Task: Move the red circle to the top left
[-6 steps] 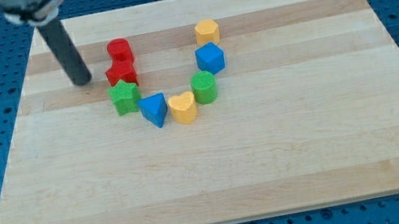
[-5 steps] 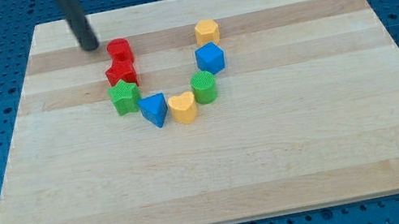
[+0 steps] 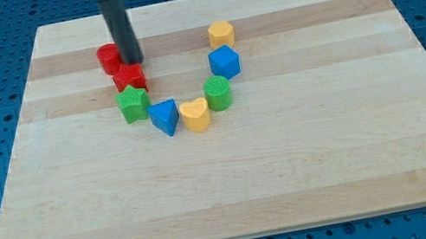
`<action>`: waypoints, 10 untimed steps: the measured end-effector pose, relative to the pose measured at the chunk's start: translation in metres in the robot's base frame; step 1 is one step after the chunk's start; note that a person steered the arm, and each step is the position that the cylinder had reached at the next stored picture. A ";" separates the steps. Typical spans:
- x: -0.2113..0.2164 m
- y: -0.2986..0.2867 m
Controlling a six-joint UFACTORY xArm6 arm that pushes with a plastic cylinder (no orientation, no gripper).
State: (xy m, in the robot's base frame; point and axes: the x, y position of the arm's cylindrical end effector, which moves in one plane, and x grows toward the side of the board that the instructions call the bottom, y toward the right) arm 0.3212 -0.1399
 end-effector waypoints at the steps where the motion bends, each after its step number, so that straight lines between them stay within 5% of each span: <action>1: 0.003 -0.012; 2: 0.017 -0.023; 5: -0.027 -0.041; 7: 0.005 -0.058; 10: -0.050 -0.064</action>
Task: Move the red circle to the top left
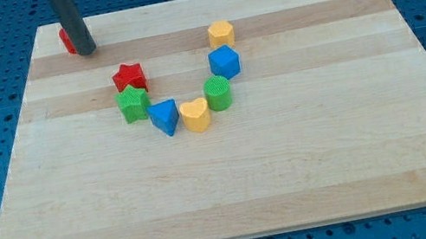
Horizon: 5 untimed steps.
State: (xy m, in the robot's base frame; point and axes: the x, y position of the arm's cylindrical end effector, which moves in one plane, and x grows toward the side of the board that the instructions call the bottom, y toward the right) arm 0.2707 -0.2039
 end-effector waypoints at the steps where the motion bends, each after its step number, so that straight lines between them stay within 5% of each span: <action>1: -0.005 0.004; 5: -0.015 -0.004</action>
